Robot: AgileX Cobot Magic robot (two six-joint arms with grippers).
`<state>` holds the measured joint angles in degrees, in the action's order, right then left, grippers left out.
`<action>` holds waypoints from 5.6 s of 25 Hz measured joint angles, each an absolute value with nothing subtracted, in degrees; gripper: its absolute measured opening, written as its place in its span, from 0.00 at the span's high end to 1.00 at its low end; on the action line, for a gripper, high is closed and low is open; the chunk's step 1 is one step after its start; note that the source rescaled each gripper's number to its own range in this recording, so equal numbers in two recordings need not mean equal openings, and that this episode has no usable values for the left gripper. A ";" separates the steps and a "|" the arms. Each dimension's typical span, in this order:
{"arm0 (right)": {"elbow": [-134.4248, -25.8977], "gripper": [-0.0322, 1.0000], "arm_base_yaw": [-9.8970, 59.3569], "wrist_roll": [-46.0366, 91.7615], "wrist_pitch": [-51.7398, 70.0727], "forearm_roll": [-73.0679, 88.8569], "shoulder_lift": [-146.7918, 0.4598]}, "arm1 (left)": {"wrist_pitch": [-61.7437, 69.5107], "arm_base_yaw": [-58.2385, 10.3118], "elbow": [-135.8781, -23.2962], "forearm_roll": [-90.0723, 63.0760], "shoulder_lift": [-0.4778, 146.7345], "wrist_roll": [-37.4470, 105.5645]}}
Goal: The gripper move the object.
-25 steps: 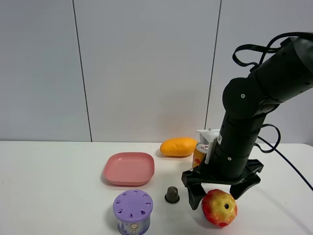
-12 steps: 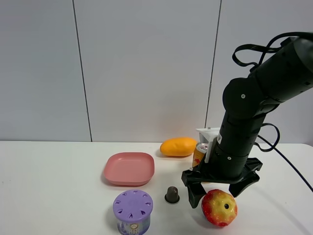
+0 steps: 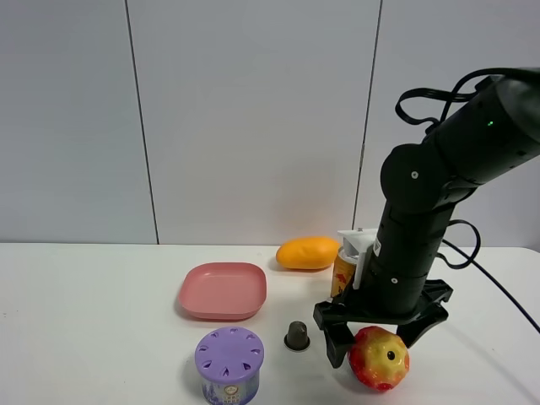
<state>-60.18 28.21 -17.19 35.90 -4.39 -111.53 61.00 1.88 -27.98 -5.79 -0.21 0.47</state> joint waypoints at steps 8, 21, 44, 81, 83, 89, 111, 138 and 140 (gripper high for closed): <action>-60.18 0.14 28.21 -17.19 36.68 -4.20 -111.80 | 61.00 1.88 -27.98 -5.79 -0.21 0.47; -60.18 0.97 28.21 -17.19 37.19 -4.20 -111.80 | 61.00 1.88 -27.98 -5.79 -0.21 0.47; -83.73 0.97 38.95 -17.11 47.84 0.00 -90.91 | 61.00 1.88 -27.98 -5.79 -0.21 0.47; -114.78 0.97 41.39 -22.65 48.51 -12.83 -139.49 | 61.00 1.88 -27.98 -5.79 -0.21 0.47; -114.78 0.97 41.39 -22.84 48.05 -13.77 -139.72 | 61.00 1.88 -27.98 -5.79 -0.21 0.47; -114.78 0.97 41.39 -22.86 47.39 -14.24 -139.72 | 61.00 1.88 -27.98 -5.79 -0.21 0.47; -114.78 0.93 41.39 -18.53 44.61 -14.24 -141.25 | 61.00 1.88 -27.98 -5.79 -0.21 0.47; -114.78 0.46 42.99 -14.63 60.63 -13.21 -113.91 | 61.00 1.88 -27.98 -5.79 -0.21 0.47; -114.78 0.42 43.13 -13.28 62.33 -11.47 -110.47 | 61.00 1.88 -27.98 -5.79 -0.21 0.47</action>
<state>-114.78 43.13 -13.28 62.33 -11.47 -110.47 61.00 1.88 -27.98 -5.79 -0.21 0.47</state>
